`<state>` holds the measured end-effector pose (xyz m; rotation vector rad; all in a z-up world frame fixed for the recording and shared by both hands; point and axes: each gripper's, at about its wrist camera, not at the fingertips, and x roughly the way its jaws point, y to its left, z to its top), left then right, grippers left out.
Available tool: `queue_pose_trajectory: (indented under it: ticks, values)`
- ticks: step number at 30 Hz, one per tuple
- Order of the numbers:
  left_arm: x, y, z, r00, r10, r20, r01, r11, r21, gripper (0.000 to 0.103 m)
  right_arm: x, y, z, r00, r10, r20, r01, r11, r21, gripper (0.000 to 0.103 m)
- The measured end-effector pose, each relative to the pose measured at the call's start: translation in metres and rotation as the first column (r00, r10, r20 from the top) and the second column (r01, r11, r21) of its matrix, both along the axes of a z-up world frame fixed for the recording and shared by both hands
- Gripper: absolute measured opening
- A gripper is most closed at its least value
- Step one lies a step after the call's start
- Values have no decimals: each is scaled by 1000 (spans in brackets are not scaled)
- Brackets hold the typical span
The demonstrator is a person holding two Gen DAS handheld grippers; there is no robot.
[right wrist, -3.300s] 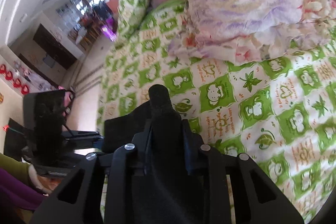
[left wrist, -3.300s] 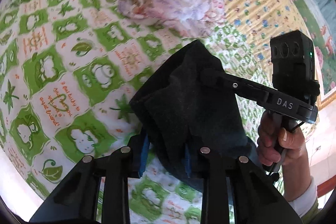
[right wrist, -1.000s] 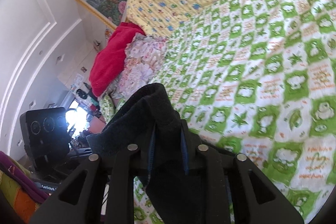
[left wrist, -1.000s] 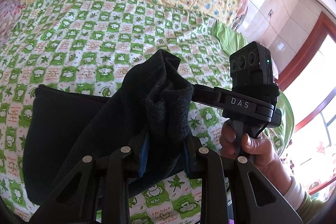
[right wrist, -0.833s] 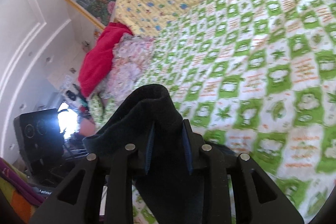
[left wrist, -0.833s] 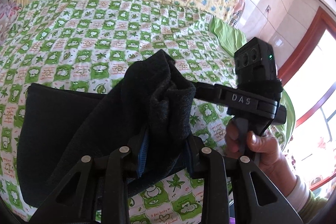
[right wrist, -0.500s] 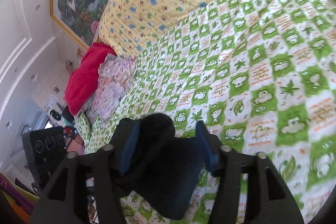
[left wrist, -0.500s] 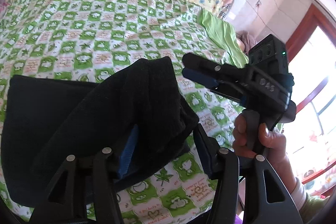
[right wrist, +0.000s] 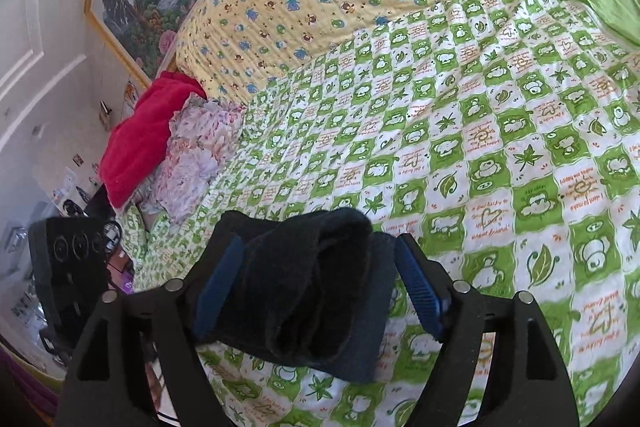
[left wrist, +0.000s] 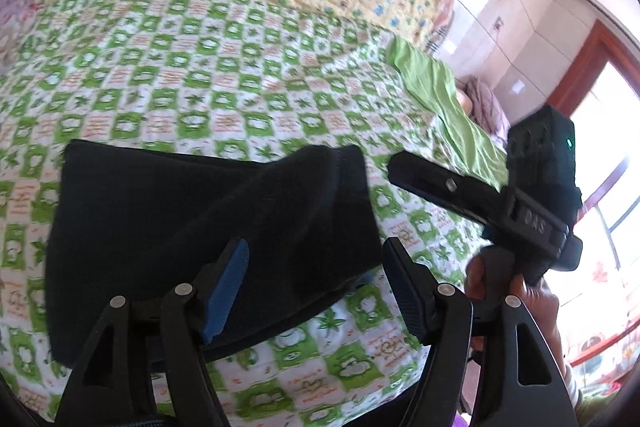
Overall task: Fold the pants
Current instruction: 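Lower the folded pants onto the sheet with both grippers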
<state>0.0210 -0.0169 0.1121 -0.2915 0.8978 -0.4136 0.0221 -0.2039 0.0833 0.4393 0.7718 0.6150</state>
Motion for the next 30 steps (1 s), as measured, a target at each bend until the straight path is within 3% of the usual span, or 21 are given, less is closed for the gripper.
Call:
queue_pose_trajectory:
  ticks: [10, 16, 21, 30]
  values:
    - [-9, 37, 2, 995, 100, -2, -100, 995, -8, 73, -11, 16, 2, 1000, -20, 2, 20, 998, -60, 83]
    - [-14, 56, 3, 988, 153, 3, -153, 988, -12, 75, -17, 26, 7, 999, -54, -4, 53, 993, -110, 93]
    - [-18, 77, 1, 978, 208, -4, -208, 978, -17, 76, -22, 39, 11, 997, -73, 6, 73, 984, -163, 96]
    - [-23, 111, -6, 953, 300, -29, -301, 953, -32, 79, -16, 55, 3, 990, -130, -52, 118, 976, -183, 97]
